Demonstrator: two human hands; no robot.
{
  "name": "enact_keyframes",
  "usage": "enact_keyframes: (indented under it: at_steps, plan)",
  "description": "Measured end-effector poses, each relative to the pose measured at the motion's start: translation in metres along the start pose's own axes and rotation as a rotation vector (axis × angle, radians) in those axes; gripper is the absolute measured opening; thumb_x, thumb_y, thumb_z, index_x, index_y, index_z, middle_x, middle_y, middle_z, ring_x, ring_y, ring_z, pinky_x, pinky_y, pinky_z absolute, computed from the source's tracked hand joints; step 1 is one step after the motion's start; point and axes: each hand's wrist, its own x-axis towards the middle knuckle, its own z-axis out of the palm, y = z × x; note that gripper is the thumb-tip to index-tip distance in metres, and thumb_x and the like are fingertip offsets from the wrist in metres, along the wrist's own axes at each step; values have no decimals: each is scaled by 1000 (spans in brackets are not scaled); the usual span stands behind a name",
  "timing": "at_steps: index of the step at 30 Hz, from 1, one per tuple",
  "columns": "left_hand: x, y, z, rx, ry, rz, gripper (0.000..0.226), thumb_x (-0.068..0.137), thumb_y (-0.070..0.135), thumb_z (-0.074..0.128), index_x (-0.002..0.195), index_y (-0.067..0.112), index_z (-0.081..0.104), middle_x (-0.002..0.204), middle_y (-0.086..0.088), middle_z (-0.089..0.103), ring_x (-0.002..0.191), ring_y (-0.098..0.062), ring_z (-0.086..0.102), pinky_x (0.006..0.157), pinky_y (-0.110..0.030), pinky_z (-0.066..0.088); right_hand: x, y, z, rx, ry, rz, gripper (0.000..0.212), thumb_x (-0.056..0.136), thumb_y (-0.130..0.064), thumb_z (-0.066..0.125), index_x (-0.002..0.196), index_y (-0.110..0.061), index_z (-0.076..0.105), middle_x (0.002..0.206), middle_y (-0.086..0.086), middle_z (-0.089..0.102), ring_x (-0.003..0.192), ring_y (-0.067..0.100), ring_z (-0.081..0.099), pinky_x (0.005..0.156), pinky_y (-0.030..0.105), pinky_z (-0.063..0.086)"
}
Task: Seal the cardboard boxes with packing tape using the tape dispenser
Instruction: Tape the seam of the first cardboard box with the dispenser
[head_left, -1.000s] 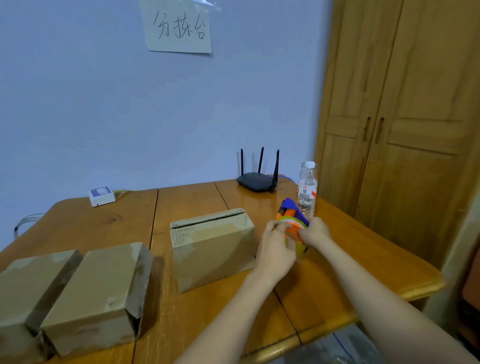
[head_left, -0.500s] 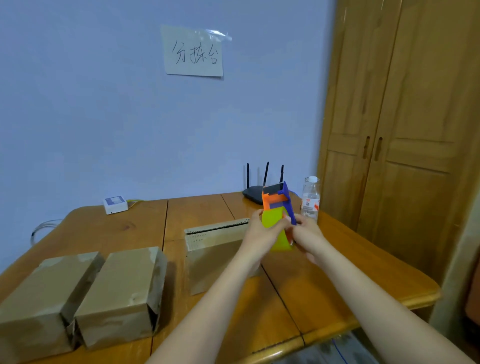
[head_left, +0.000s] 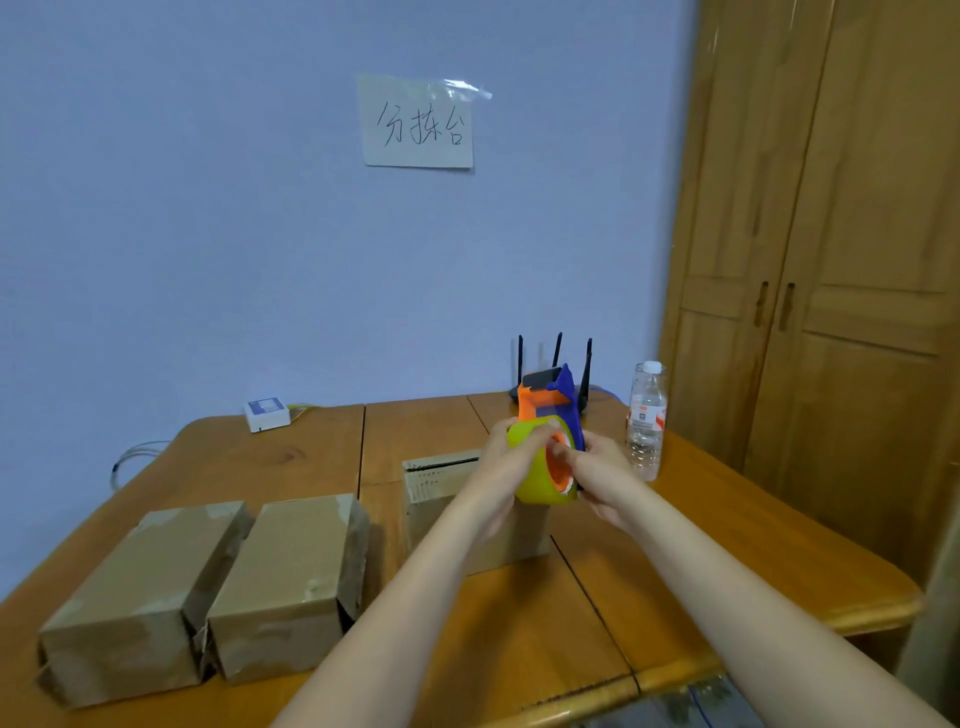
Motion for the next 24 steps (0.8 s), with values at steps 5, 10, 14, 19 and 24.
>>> enact_keyframes:
  at_steps: [5,10,14,19,24]
  plan:
    - [-1,9,-27,-167,-21,-142,27,103,43,47,122,30,60,113,-10,66,100,-30,65,86,-46,57,-6,-7,13,99,-181,27,23,103,-19,55,124,-18,65,109,10,76,96,24,73,77,36,58]
    - [-3,12,-47,-33,-188,-233,39,97,14,62,134,16,49,113,-15,68,94,-28,72,79,-42,61,-7,-6,32,121,-379,74,33,101,-18,59,133,-11,61,118,15,72,94,23,73,73,33,59]
    - [2,12,-60,15,-153,-196,18,96,11,62,114,11,64,100,-13,70,81,-18,69,70,-30,61,-5,-6,51,74,-469,62,38,98,-23,66,135,-14,60,125,15,69,110,27,68,101,47,53]
    - [7,11,-80,25,-115,-172,25,93,10,67,117,3,67,109,-20,71,88,-26,70,76,-39,60,-3,-7,63,-31,-507,64,37,96,-25,68,132,-19,64,126,15,69,114,33,65,104,53,48]
    - [10,25,-106,294,61,-29,12,88,-3,64,93,7,68,84,-12,68,81,-24,64,72,-32,53,7,-19,48,-70,-295,123,31,95,-12,66,126,-12,66,103,11,76,93,25,68,86,40,59]
